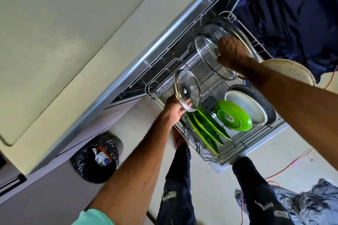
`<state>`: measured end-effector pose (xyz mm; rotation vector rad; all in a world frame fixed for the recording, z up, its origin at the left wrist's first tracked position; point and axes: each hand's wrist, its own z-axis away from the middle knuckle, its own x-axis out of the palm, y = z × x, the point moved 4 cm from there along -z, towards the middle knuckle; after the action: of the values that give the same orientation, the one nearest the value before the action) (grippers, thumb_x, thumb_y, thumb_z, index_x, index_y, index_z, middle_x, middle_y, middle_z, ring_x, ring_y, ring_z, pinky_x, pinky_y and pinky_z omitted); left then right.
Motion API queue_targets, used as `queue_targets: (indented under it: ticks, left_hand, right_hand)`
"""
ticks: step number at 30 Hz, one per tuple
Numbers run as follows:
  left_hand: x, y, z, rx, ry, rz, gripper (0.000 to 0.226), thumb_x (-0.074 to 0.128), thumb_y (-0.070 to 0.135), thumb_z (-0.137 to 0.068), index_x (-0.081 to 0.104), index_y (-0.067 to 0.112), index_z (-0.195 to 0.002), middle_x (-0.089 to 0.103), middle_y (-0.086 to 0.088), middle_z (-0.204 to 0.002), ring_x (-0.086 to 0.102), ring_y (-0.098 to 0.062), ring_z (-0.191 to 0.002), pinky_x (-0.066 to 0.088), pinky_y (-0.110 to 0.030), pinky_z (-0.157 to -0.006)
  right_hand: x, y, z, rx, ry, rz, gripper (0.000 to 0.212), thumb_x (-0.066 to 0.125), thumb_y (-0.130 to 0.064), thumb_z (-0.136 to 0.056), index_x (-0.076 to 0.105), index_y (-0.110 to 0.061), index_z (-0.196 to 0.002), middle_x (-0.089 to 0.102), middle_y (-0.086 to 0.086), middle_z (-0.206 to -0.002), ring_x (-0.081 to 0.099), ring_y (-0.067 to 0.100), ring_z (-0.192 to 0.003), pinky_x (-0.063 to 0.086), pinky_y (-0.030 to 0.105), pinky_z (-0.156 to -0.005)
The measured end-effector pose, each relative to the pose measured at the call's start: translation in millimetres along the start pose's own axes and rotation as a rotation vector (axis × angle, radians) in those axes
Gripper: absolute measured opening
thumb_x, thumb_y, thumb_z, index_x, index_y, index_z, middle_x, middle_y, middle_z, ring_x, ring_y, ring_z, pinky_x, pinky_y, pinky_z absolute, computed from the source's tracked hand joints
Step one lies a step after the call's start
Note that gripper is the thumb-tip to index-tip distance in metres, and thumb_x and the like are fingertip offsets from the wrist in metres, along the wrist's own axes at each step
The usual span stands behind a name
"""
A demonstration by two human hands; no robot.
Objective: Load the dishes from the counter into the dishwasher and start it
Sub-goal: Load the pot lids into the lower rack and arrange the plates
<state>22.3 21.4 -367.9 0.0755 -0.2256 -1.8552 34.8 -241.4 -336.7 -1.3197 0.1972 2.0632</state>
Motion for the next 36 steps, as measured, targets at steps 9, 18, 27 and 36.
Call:
queue_targets:
  ticks: [9, 18, 27, 36]
  left_hand:
    - [-2, -8, -10, -0.005, 0.021, -0.008, 0.017, 0.053, 0.003, -0.101, 0.063, 0.004, -0.114, 0.067, -0.009, -0.101, 0.065, -0.021, -0.093, 0.049, -0.043, -0.107]
    - [-8, -14, -14, -0.025, 0.026, -0.014, 0.014, 0.052, 0.006, -0.103, 0.062, 0.008, -0.112, 0.067, -0.009, -0.101, 0.066, -0.019, -0.090, 0.051, -0.040, -0.105]
    - [-8, -21, -19, -0.012, -0.002, -0.016, 0.017, 0.056, 0.004, -0.099, 0.065, 0.009, -0.113, 0.069, -0.008, -0.103, 0.066, -0.020, -0.093, 0.049, -0.044, -0.107]
    - [-24, -20, -19, 0.004, -0.016, 0.087, 0.019, 0.062, 0.004, -0.096, 0.065, 0.009, -0.114, 0.071, -0.007, -0.097, 0.068, -0.018, -0.085, 0.057, -0.031, -0.086]
  right_hand:
    - [-2, -2, 19, -0.027, 0.161, -0.104, 0.036, 0.056, -0.005, -0.090, 0.054, 0.005, -0.125, 0.065, 0.029, -0.114, 0.063, 0.042, -0.100, 0.053, 0.048, -0.086]
    - [-6, -6, 8, 0.048, 0.116, -0.093, 0.032, 0.057, -0.005, -0.093, 0.055, 0.000, -0.125, 0.061, 0.026, -0.119, 0.060, 0.040, -0.107, 0.041, 0.036, -0.071]
    - [17, 9, 24, 0.001, 0.129, -0.110, 0.024, 0.048, -0.008, -0.092, 0.058, 0.005, -0.109, 0.066, 0.028, -0.098, 0.065, 0.041, -0.086, 0.046, 0.040, -0.071]
    - [-2, -5, 39, -0.014, 0.223, -0.168, 0.021, 0.048, 0.002, -0.091, 0.060, 0.004, -0.108, 0.066, 0.023, -0.089, 0.058, 0.030, -0.073, 0.042, 0.034, -0.064]
